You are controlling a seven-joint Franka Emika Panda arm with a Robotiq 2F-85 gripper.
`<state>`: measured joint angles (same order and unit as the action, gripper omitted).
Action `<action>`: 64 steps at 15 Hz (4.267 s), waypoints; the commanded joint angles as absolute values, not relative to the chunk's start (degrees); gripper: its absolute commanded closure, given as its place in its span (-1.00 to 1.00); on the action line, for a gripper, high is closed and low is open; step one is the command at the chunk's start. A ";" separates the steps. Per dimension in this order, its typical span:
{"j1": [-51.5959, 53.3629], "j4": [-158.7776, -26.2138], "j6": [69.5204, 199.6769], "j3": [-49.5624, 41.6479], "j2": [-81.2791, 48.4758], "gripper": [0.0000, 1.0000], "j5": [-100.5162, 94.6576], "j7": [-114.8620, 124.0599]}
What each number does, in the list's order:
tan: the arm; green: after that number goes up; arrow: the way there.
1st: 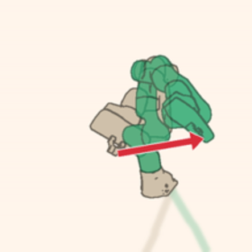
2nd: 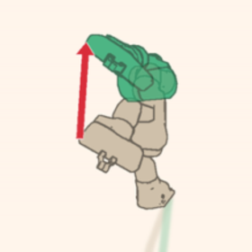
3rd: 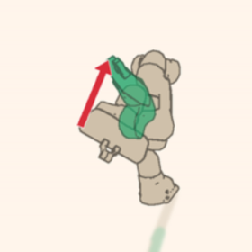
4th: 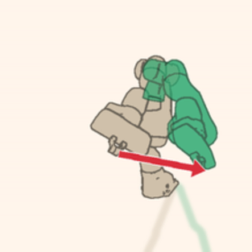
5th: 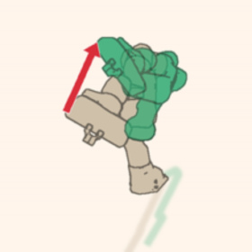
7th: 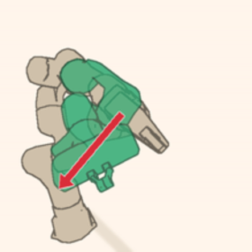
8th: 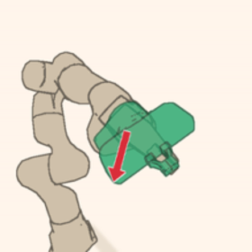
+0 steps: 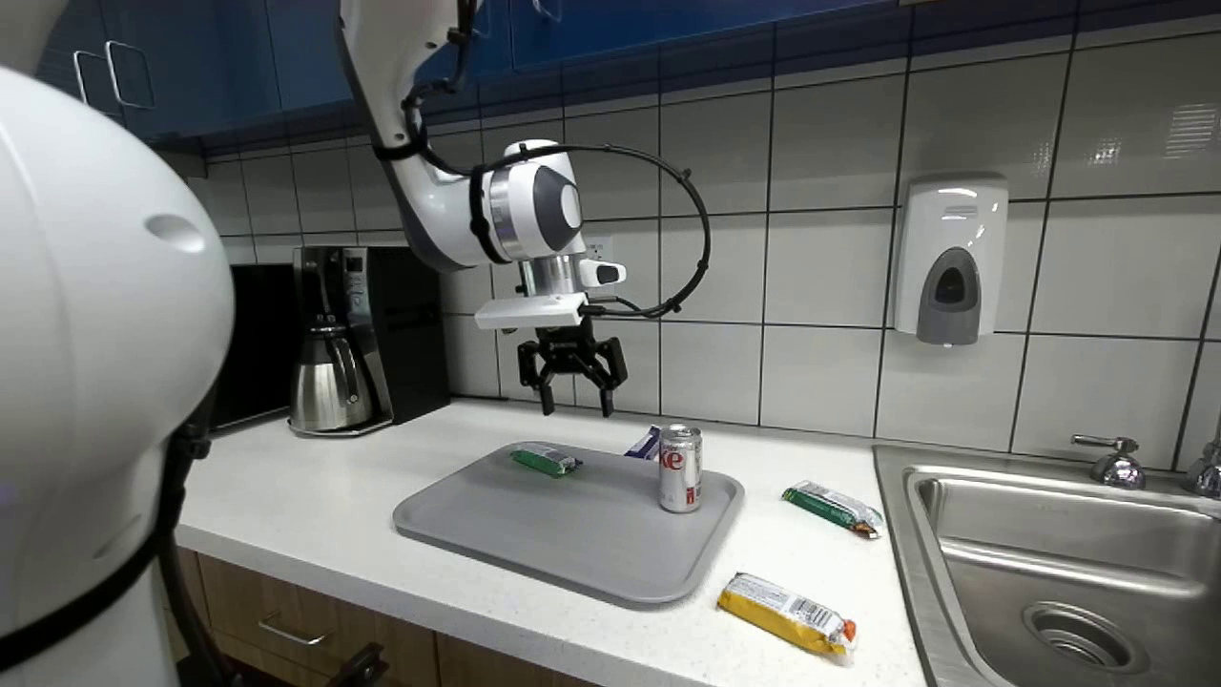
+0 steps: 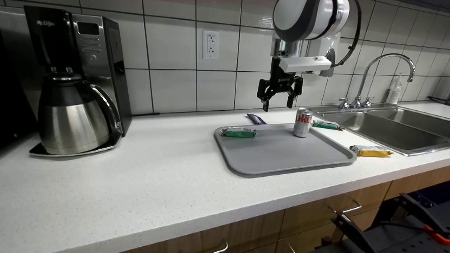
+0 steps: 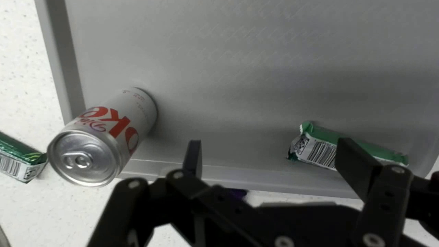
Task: Put the chocolate bars on the tray
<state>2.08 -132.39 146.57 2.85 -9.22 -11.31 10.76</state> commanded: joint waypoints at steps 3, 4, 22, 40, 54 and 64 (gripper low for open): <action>3.49 -121.61 145.42 0.28 -17.90 -1.00 -11.28 13.33; 3.61 -120.00 145.25 -0.02 -19.16 -1.00 -10.99 13.33; 2.23 -93.13 141.95 -2.55 -41.24 -1.00 -2.82 10.78; 1.98 -83.12 136.49 -2.79 -49.29 -1.00 -2.55 10.45; 2.14 -83.75 136.33 -2.90 -47.84 0.88 -2.85 10.24; 2.21 -89.61 136.81 -1.68 -39.88 0.87 -2.99 6.85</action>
<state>2.49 -85.28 138.38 -2.56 -45.18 -3.51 9.78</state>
